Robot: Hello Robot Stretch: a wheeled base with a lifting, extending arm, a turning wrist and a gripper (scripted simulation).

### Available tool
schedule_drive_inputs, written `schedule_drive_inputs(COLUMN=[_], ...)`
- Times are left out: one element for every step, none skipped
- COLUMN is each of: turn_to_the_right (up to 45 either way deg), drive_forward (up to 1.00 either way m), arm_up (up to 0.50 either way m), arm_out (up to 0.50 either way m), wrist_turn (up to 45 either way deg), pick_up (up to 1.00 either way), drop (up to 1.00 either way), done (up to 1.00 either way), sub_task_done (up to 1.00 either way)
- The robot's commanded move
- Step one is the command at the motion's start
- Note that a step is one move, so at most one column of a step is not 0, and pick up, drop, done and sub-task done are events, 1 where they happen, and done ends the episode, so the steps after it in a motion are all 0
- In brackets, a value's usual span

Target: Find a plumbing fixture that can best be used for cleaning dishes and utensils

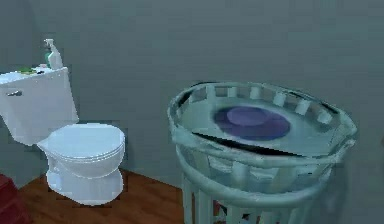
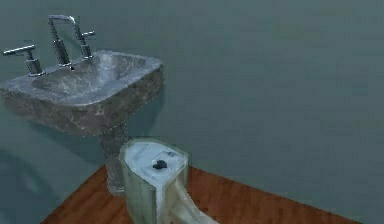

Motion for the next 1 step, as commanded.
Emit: schedule_drive_inputs(turn_to_the_right=[45.0], drive_forward=[0.00], arm_up=[0.00], arm_out=[0.00], wrist_turn=[0.0], pick_up=[0.00], drop=[0.00], done=[0.00], sub_task_done=[0.00])
